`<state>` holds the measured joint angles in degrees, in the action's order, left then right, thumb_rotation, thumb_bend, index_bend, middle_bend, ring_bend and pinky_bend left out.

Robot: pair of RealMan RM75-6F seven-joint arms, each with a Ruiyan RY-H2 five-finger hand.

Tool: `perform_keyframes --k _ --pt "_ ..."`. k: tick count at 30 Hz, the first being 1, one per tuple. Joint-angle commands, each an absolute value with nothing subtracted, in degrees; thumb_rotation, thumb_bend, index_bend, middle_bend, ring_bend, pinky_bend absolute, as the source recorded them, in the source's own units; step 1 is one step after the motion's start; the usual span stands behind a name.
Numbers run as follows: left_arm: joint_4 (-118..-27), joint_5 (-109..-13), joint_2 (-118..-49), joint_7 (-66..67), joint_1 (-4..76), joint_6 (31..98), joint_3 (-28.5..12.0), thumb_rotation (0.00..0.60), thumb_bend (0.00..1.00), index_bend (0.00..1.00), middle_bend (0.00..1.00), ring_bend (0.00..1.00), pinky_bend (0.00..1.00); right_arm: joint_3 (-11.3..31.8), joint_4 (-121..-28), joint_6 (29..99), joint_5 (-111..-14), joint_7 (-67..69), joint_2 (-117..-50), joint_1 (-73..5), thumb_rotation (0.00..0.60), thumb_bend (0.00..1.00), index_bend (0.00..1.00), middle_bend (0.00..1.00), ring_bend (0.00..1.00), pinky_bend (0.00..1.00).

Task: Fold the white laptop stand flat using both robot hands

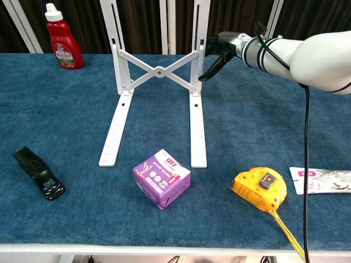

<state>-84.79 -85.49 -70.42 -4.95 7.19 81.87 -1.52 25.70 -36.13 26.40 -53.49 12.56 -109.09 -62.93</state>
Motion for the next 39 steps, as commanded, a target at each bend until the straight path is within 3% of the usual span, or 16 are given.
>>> perform_keyframes --k 1,9,13,15,21,30,39 --pt "-84.72 -85.40 -70.41 -4.97 7.13 81.93 -1.55 0.600 0.03 0.19 0.12 0.08 0.17 26.33 -34.27 26.90 -53.06 12.56 -110.58 -63.85 0.600 0.00 0.21 0.20 0.01 0.00" --pt "-84.58 -85.48 -70.39 -5.23 6.88 82.11 -1.39 0.600 0.03 0.19 0.12 0.08 0.17 27.15 -30.37 27.66 -53.78 13.86 -113.20 -65.27 0.600 0.03 0.33 0.28 0.07 0.00" --pt "-84.52 -85.78 -70.19 -5.19 7.12 82.06 -1.49 0.600 0.03 0.19 0.12 0.08 0.17 26.38 -32.35 26.36 -55.26 14.65 -111.84 -64.69 0.600 0.02 0.32 0.26 0.07 0.00" --pt "-84.48 -86.10 -70.03 -5.09 7.65 81.78 -1.74 0.600 0.03 0.19 0.12 0.08 0.17 25.65 -34.92 25.34 -56.20 14.81 -110.05 -63.92 0.600 0.02 0.25 0.21 0.05 0.00" --pt "-85.45 -88.18 -69.45 -8.36 12.52 77.99 -3.65 0.600 0.03 0.19 0.12 0.08 0.17 23.38 -50.53 27.80 -58.47 13.37 -100.52 -58.64 0.600 0.01 0.01 0.08 0.00 0.00" --pt "-87.48 -94.57 -71.49 -28.11 25.19 67.22 -5.37 0.600 0.03 0.26 0.19 0.14 0.24 22.25 -80.25 41.81 -56.44 7.51 -81.25 -46.67 0.600 0.00 0.00 0.05 0.00 0.00" --pt "-79.28 -91.75 -81.90 -43.26 38.34 53.93 -8.15 0.600 0.05 0.33 0.28 0.22 0.32 22.47 -93.92 49.78 -52.59 3.63 -71.46 -41.47 0.600 0.00 0.00 0.05 0.00 0.00"
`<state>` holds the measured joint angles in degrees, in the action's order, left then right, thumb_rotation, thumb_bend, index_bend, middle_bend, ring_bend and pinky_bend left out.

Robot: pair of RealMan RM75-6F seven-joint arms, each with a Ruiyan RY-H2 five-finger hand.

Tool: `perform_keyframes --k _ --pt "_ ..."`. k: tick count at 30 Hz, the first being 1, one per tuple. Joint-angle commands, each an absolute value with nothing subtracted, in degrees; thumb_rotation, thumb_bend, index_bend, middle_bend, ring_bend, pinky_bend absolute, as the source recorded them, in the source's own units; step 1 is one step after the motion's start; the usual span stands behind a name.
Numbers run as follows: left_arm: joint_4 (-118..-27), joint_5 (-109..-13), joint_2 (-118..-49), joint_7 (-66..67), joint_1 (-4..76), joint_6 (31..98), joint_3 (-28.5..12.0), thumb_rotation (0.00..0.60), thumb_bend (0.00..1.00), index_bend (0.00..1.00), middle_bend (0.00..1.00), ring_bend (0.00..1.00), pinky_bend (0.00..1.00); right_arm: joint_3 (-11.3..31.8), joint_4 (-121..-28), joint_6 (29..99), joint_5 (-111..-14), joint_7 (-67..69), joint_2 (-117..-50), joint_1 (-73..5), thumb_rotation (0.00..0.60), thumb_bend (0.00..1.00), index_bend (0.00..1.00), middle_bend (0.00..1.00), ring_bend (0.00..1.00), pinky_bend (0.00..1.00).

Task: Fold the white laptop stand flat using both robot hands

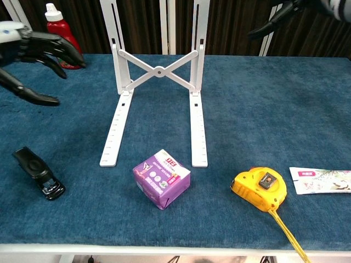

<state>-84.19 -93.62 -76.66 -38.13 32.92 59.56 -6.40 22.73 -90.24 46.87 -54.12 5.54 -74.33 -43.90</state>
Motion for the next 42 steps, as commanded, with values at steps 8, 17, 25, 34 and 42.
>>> perform_keyframes --k 8,17,25,34,42 --pt "-70.79 -87.18 -89.14 -44.64 43.79 47.89 -9.52 0.600 0.05 0.33 0.28 0.22 0.32 21.68 -95.79 51.88 -52.69 3.47 -70.62 -40.52 0.600 0.00 0.00 0.05 0.00 0.00" --pt "-61.94 -83.44 -92.86 -47.34 47.16 43.26 -10.08 0.600 0.05 0.33 0.28 0.22 0.32 21.20 -93.99 52.37 -53.90 5.57 -71.49 -40.12 0.600 0.00 0.00 0.05 0.00 0.00" --pt "-55.85 -80.10 -94.45 -48.28 48.70 39.77 -10.82 0.600 0.05 0.33 0.28 0.22 0.32 21.03 -93.22 52.70 -55.02 7.32 -71.55 -39.58 0.600 0.00 0.00 0.05 0.00 0.00" --pt "-63.91 -83.81 -88.59 -50.07 43.85 48.84 -8.27 0.600 0.05 0.33 0.28 0.22 0.32 20.71 -89.48 47.16 -52.58 12.90 -74.47 -40.30 0.600 0.00 0.00 0.05 0.00 0.00" --pt "-74.16 -84.99 -79.59 -36.43 36.84 58.37 -4.79 0.600 0.05 0.31 0.27 0.22 0.32 23.48 -75.51 36.64 -51.23 20.99 -84.97 -46.90 0.600 0.01 0.00 0.04 0.00 0.00"
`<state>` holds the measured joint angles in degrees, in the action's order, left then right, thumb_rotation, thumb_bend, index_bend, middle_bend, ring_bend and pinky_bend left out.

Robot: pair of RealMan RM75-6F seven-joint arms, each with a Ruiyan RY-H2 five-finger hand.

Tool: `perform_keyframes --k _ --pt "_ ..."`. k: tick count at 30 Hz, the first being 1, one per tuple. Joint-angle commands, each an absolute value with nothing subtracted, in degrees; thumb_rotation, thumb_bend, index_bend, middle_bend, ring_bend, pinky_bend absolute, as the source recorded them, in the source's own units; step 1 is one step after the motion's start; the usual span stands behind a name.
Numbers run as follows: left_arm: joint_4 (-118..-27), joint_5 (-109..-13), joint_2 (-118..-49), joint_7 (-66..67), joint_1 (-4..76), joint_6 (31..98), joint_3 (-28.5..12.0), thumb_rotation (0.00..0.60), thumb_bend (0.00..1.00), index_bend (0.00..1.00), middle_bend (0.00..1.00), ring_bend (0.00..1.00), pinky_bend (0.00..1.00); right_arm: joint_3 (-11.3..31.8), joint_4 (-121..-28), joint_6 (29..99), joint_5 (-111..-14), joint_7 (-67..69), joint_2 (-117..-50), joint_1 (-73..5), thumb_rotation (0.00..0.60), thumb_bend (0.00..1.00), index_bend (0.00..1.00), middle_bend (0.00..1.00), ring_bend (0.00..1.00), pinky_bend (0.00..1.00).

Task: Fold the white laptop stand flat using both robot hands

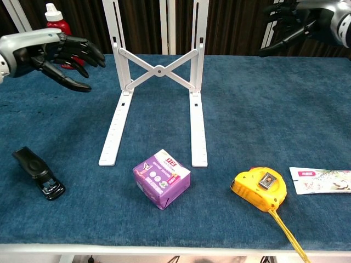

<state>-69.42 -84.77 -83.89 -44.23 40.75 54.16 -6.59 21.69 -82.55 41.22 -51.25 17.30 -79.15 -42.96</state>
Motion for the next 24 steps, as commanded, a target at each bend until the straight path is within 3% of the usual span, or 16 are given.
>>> perform_keyframes --k 1,6,11,16,24 --pt "-74.96 -84.65 -78.87 -34.05 36.07 59.24 -4.60 0.600 0.05 0.30 0.27 0.22 0.31 23.86 -73.83 35.73 -51.75 21.65 -86.32 -47.91 0.600 0.01 0.00 0.04 0.00 0.00" --pt "-78.72 -82.83 -75.89 -22.56 32.30 63.12 -3.49 0.600 0.05 0.29 0.26 0.22 0.29 26.02 -68.13 31.92 -56.60 25.95 -91.93 -52.57 0.600 0.01 0.00 0.04 0.00 0.00" --pt "-81.77 -82.25 -73.35 -16.93 29.33 64.98 -1.71 0.600 0.05 0.28 0.26 0.22 0.28 26.12 -70.13 31.43 -66.39 32.43 -92.38 -53.08 0.600 0.02 0.00 0.07 0.00 0.00" --pt "-82.92 -83.16 -72.01 -16.04 27.21 66.93 -0.65 0.600 0.05 0.28 0.25 0.22 0.28 21.59 -77.67 35.94 -77.10 39.34 -87.50 -48.03 0.600 0.03 0.00 0.09 0.00 0.00" --pt "-82.02 -83.25 -71.08 -14.07 26.86 66.93 -1.21 0.600 0.05 0.28 0.25 0.22 0.28 12.57 -83.96 42.71 -85.52 43.32 -79.79 -41.17 0.600 0.03 0.00 0.10 0.00 0.00"
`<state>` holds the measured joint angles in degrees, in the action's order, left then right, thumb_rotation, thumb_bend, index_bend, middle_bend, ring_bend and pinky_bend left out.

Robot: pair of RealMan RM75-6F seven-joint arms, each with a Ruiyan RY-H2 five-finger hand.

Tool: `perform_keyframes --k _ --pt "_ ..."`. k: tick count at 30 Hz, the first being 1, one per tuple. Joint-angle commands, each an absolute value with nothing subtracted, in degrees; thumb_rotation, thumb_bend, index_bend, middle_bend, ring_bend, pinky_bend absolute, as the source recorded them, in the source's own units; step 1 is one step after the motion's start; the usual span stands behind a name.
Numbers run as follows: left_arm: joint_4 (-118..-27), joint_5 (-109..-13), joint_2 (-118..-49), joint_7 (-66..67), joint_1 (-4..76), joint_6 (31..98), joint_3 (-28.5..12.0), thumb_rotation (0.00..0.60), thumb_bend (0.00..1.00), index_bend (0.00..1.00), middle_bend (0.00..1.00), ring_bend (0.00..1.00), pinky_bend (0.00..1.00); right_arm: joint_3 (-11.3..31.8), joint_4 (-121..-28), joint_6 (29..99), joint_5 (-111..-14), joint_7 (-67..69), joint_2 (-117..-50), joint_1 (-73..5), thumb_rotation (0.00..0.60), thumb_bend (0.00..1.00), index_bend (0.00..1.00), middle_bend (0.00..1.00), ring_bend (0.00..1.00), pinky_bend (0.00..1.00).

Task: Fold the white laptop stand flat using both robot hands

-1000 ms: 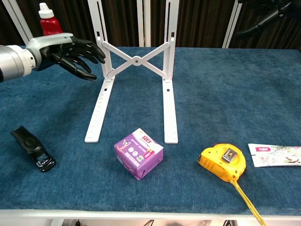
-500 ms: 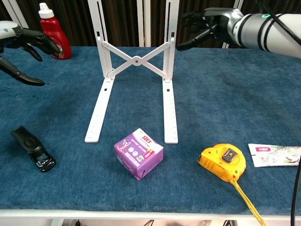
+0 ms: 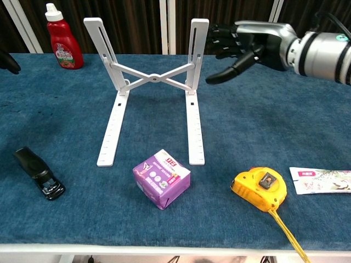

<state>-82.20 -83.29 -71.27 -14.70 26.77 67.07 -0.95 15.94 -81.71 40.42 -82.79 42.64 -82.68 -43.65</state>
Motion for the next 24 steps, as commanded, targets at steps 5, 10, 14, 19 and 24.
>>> perform_keyframes --k 5,10,14,19,24 --pt "-81.70 -82.97 -71.04 -11.98 27.63 65.96 -2.11 0.600 0.05 0.27 0.25 0.21 0.27 8.64 -85.30 43.79 -86.56 36.82 -76.12 -39.50 0.600 0.03 0.00 0.10 0.00 0.00" --pt "-80.81 -82.83 -71.98 -10.03 29.65 63.86 -3.42 0.600 0.05 0.27 0.24 0.21 0.26 8.53 -88.09 48.77 -86.60 26.63 -74.21 -38.11 0.600 0.03 0.00 0.10 0.00 0.00" --pt "-78.51 -83.02 -74.39 -6.40 32.99 60.18 -4.39 0.600 0.05 0.24 0.22 0.19 0.26 9.41 -88.86 53.23 -87.39 14.64 -75.17 -38.05 0.600 0.03 0.01 0.14 0.00 0.02" --pt "-73.24 -82.02 -80.43 -2.05 38.31 54.34 -6.15 0.600 0.05 0.18 0.16 0.14 0.22 8.78 -88.29 56.49 -91.00 -2.63 -77.70 -39.21 0.600 0.03 0.12 0.22 0.09 0.18" --pt "-65.50 -80.97 -87.64 0.18 43.30 48.45 -6.98 0.600 0.04 0.11 0.07 0.08 0.18 6.62 -85.10 58.80 -95.41 -15.27 -81.76 -39.77 0.600 0.00 0.28 0.36 0.21 0.36"
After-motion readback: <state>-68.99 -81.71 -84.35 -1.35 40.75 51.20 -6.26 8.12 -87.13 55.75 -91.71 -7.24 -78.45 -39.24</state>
